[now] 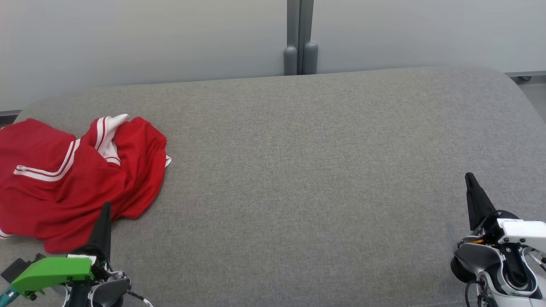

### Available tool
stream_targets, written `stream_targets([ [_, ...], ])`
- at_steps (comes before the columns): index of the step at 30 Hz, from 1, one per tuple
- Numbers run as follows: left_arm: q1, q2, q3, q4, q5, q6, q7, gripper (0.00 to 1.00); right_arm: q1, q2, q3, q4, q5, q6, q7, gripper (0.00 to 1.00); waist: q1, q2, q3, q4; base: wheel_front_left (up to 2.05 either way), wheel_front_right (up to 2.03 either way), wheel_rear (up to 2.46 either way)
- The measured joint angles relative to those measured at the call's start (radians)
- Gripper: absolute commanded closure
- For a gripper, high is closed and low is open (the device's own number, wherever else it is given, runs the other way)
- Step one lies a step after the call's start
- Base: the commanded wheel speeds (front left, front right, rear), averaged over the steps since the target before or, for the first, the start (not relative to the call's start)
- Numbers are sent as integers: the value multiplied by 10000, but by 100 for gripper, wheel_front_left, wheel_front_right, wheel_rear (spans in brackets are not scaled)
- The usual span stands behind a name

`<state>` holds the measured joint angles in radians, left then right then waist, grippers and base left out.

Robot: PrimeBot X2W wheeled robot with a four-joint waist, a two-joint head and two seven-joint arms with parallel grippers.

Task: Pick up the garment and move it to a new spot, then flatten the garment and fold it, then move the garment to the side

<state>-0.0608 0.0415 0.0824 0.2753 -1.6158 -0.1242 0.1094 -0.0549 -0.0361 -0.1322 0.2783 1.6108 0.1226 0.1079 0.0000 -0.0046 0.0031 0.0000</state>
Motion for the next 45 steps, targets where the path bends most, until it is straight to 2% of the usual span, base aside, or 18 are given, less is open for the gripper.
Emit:
stream_targets([
  [2, 0, 0, 2, 0, 0, 0, 0, 100, 0, 2, 0, 0, 0, 0, 0, 100, 0, 0, 0, 0, 0, 0, 0],
  [3, 12, -4, -6, 56, -2, 2, -2, 0, 23, 15, 6, 46, 0, -4, -2, 0, 0, 0, 0, 0, 0, 0, 0],
  [13, 324, -146, -113, 303, 115, 10, -121, 0, 363, 111, 140, 265, -284, -13, -221, 0, 1, 0, 2, 12, 0, 0, 0],
  [18, 325, -127, -203, 270, 318, 10, -238, 0, 365, -236, 464, 240, -821, -13, -395, 0, 1, 0, -5, 50, 0, 0, 0],
  [22, 328, 15, -297, 207, 855, 10, -462, 0, 364, -472, 738, 180, -1356, -111, -533, 0, 1, 0, -9, 80, 0, 0, 0],
  [28, 351, 232, -598, 119, 1783, 10, -761, 0, 257, -945, 1250, -127, -2631, -545, -738, 0, 0, 0, -10, 102, 0, 0, 0],
  [32, 352, 462, -771, 121, 2466, 13, -867, 0, 226, -918, 1536, -155, -3522, -633, -851, 0, 1, 0, -13, 113, 0, 0, 0],
  [45, 356, 489, -930, 59, 4004, 230, -1266, 0, 228, -938, 2102, -161, -5212, -895, -1252, 0, 0, 1, -64, 129, 0, 0, 0],
])
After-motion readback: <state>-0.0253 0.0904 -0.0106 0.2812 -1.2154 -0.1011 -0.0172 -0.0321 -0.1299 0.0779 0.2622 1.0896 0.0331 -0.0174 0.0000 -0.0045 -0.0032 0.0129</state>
